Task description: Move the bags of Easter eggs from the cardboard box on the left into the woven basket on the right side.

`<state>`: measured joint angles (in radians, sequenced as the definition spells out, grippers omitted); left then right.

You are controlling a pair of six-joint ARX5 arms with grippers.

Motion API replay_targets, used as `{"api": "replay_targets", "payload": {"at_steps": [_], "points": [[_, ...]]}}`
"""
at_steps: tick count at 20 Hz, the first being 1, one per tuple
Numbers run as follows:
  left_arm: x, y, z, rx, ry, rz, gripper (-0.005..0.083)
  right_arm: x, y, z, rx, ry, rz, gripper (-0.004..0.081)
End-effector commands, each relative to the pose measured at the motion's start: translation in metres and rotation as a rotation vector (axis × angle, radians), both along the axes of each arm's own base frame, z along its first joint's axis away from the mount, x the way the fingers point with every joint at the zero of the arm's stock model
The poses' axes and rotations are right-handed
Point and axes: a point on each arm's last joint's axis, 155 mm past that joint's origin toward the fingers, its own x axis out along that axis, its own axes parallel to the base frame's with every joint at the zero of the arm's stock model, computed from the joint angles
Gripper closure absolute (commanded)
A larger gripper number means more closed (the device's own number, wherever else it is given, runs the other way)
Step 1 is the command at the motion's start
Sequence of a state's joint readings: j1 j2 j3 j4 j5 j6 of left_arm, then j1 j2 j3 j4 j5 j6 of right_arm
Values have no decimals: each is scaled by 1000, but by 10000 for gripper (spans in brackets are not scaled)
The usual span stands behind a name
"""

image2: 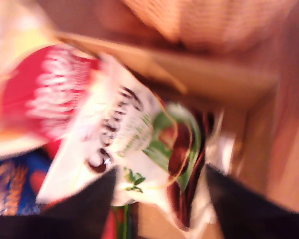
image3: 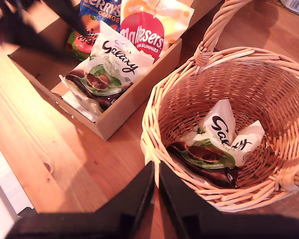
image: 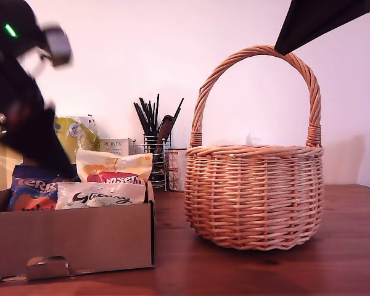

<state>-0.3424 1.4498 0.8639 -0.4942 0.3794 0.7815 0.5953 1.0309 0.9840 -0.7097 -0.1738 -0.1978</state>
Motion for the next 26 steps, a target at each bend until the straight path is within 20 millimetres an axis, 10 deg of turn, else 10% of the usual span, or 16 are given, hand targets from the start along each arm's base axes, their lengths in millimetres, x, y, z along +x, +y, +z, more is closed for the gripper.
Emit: {"api": "replay_targets", "payload": {"at_steps": [1,18,23,26], "points": [[-1,2,-9,42,-16,-53,71,-1,-2,-9,-5,21,-6,783],[3,-5,-69,173,-28,-247,73,-4,-3,-12,-15,34,-7,783],[-4,-3,-75,184,13,-251,589,-4,-3,-12,-15,35,-7,783],[-5,-2,-75,185,15,-251,684,-4,-3,-12,-15,36,-7,783]]}}
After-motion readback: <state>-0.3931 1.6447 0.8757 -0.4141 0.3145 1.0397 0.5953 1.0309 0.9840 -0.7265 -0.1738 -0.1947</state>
